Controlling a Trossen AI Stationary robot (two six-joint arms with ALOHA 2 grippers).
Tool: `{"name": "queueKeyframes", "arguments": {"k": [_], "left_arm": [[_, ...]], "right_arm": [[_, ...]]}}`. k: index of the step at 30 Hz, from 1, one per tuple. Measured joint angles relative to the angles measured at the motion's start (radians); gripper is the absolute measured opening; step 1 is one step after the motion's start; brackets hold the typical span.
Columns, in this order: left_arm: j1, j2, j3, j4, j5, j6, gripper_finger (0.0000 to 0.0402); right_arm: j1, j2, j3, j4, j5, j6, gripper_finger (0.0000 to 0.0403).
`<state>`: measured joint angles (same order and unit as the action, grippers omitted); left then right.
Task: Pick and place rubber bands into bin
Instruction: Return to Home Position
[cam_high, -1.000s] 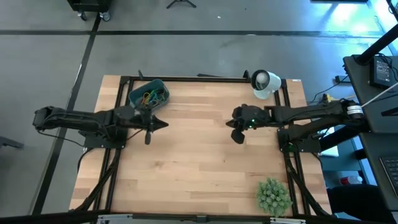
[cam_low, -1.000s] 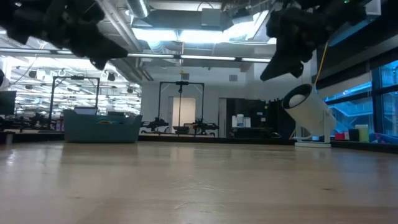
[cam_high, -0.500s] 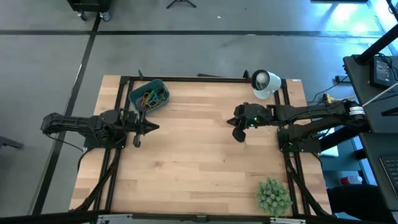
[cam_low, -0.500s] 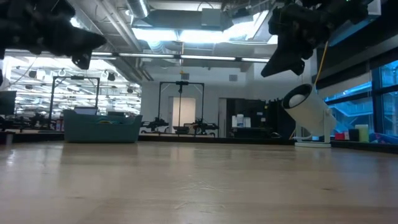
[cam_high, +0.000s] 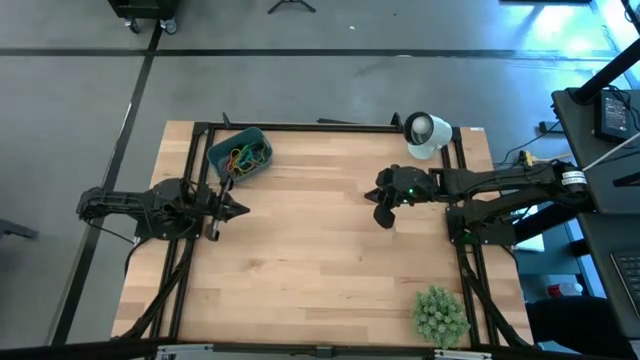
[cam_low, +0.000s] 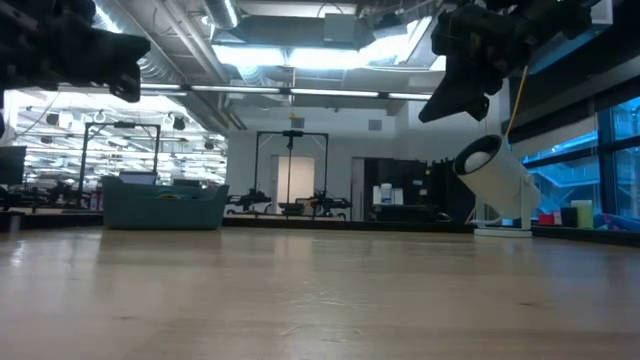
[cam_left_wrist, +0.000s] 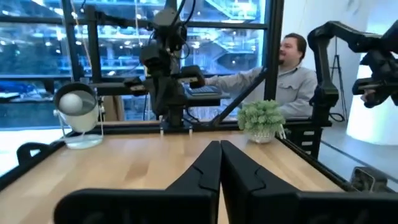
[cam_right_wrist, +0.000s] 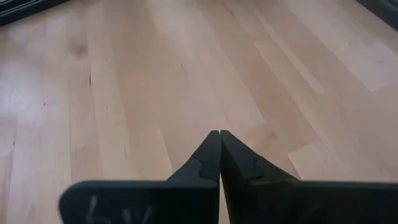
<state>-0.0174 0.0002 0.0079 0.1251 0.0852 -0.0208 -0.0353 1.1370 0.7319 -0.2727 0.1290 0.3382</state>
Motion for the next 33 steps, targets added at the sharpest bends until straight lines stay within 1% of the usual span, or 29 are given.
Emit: {"name": "queueKeyframes", "arguments": {"k": [4, 7, 12, 16, 21, 27, 29, 33], "left_arm": [[-0.001, 0.0, 0.0, 0.011, 0.008, -0.068, 0.0002], [-0.003, 0.0, 0.0, -0.017, 0.009, -0.121, 0.0002], [-0.003, 0.0, 0.0, -0.016, -0.004, -0.122, 0.0006], [-0.003, 0.0, 0.0, -0.017, -0.005, -0.122, 0.0009], [-0.003, 0.0, 0.0, -0.017, -0.005, -0.123, 0.0006], [-0.003, 0.0, 0.0, -0.017, -0.005, -0.123, 0.0009], [-0.003, 0.0, 0.0, -0.017, -0.005, -0.123, 0.001], [-0.003, 0.0, 0.0, -0.017, -0.005, -0.123, 0.0008]], "right_arm": [[0.003, 0.0, 0.0, 0.003, -0.003, -0.004, 0.0006], [0.009, 0.0, 0.0, -0.003, -0.007, -0.046, 0.0005], [0.042, -0.001, -0.006, 0.006, 0.001, -0.118, 0.0002], [0.063, -0.032, -0.083, 0.055, 0.017, -0.137, 0.0002], [0.079, -0.171, -0.218, 0.165, 0.012, -0.138, 0.0001], [0.079, -0.397, -0.381, 0.277, -0.132, -0.161, 0.0001], [0.079, -0.469, -0.426, 0.286, -0.16, -0.162, 0.0], [0.078, -0.601, -0.486, 0.291, -0.165, -0.176, 0.0]]}}
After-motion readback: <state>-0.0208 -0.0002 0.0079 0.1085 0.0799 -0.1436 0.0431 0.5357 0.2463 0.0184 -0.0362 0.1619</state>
